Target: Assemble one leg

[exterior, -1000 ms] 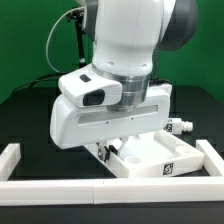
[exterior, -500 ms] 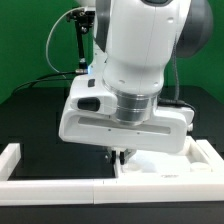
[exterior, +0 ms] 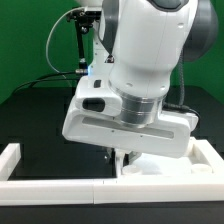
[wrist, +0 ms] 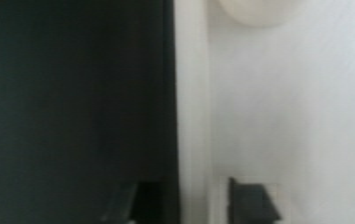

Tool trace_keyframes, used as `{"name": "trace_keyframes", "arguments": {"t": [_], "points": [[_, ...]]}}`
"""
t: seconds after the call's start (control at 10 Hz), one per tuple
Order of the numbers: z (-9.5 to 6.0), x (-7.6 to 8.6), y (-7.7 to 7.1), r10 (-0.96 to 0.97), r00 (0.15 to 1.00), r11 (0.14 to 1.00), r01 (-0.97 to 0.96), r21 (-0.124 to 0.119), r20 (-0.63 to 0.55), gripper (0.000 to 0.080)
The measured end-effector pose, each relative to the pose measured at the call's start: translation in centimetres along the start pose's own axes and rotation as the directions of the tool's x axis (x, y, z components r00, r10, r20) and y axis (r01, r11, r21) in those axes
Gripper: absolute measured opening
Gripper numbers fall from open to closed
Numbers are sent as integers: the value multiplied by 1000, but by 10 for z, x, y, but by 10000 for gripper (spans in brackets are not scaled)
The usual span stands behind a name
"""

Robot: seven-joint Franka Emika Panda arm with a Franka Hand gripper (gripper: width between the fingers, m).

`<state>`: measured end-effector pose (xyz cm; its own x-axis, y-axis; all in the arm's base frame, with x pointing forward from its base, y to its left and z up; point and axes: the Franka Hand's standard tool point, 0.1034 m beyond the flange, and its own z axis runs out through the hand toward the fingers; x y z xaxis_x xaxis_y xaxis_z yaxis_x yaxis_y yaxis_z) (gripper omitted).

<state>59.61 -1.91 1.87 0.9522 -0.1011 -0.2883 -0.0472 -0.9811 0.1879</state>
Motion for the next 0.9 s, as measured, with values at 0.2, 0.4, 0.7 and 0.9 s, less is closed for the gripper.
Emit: {"name": "trace_keyframes", "arguments": {"t": [0.2,0.4,0.7,0.9], "points": [[-5,-9,7,-44,999,999,44,3,11,450],[-24,-50,3,-78,996,997,77,8,34,597],[-38,-86,-2,-112,991,994,112,5,70,648],[-36,-84,0,-109,975,993,114,-15,196,649]]}}
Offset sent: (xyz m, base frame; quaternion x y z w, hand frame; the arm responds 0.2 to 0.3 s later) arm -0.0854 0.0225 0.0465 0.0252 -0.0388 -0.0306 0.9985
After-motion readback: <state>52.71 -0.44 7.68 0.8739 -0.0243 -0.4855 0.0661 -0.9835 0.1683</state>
